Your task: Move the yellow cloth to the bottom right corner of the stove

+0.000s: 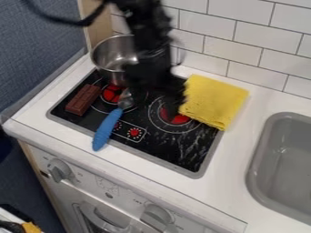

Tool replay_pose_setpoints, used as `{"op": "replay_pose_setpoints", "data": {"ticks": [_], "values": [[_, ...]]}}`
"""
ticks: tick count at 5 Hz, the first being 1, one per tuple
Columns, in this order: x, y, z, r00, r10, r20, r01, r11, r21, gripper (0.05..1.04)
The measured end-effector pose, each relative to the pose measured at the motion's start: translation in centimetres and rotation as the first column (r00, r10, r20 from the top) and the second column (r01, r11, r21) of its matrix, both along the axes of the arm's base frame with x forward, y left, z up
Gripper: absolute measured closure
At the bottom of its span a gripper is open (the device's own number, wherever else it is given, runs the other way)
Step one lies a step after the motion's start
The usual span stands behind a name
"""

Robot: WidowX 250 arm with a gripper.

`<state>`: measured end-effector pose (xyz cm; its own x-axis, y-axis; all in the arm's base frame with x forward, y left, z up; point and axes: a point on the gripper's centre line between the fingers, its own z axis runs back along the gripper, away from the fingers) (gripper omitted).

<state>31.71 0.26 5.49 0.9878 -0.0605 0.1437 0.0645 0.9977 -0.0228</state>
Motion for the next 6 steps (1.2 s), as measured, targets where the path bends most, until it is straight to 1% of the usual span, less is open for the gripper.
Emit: {"op": "replay_pose_setpoints", "data": {"ticks": [1,2,3,4,5,6], "values": [[4.4,-2.1,0.3,1.0,0.027,0.015,-0.027,0.999,-0.022,0.082],[7.7,-3.3,0.6,0.998,0.04,0.05,-0.039,0.999,-0.023,0.082],[9.0,-3.1,-1.8,0.999,0.038,0.022,-0.038,0.999,0.014,0.082],[9.3,-2.8,-4.3,0.999,0.018,-0.028,-0.017,0.999,0.048,0.083],[9.0,-2.5,-5.0,0.999,0.008,-0.052,-0.005,0.997,0.071,0.082],[8.2,-2.7,-5.3,0.999,-0.005,-0.048,0.007,0.998,0.057,0.082]]}}
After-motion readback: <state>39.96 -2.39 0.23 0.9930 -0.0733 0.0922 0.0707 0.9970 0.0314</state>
